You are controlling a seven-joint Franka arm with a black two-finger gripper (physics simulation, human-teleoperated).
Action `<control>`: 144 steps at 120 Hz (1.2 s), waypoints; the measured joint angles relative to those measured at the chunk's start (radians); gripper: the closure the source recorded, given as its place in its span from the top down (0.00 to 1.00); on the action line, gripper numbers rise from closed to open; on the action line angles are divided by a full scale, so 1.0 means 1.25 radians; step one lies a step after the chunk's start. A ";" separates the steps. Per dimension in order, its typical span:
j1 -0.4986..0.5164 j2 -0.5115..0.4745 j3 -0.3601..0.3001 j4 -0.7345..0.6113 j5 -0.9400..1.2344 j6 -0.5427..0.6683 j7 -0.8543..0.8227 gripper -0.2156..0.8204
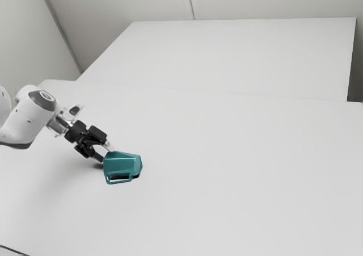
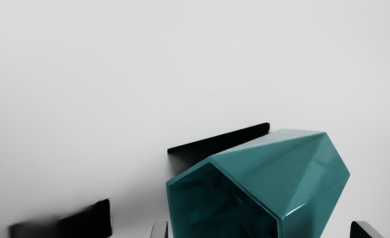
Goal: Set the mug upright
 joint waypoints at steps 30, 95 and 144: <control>0.009 0.020 -0.011 -0.005 -0.069 -0.018 0.069 0.79; 0.010 0.021 -0.021 -0.027 -0.173 -0.045 0.163 0.32; 0.012 0.013 -0.029 -0.028 -0.211 -0.096 0.214 0.09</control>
